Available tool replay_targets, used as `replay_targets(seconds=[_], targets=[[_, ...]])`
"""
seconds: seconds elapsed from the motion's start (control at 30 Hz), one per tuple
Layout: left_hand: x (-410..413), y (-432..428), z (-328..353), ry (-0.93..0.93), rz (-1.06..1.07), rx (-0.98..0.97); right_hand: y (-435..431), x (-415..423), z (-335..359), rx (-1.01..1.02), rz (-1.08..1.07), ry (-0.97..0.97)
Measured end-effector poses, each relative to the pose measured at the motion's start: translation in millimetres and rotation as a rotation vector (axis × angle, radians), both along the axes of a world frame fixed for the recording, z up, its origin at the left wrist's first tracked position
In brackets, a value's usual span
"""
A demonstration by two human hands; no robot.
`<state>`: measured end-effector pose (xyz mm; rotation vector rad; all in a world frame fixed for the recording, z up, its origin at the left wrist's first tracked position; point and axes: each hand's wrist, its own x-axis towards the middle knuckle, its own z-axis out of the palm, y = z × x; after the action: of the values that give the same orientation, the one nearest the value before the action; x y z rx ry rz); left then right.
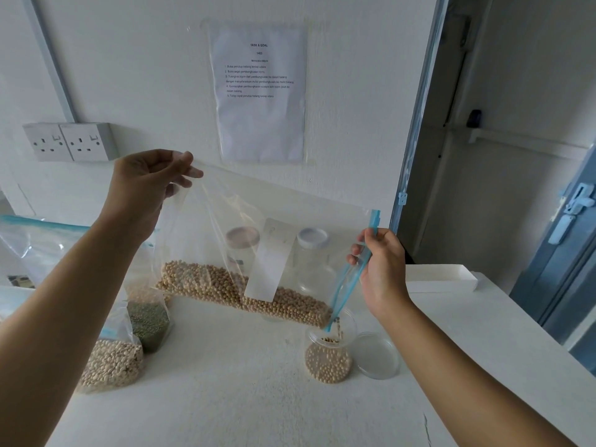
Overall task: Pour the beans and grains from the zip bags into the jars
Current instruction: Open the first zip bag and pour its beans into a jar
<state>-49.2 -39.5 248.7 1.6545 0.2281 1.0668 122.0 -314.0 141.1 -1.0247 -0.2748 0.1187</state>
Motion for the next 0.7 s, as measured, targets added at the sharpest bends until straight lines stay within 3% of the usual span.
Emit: replay_targets(seconds=[0.7], targets=[[5.2,-1.5,5.6,0.001,-0.003,0.019,0.0,1.5,-2.2,0.019,0.004,0.003]])
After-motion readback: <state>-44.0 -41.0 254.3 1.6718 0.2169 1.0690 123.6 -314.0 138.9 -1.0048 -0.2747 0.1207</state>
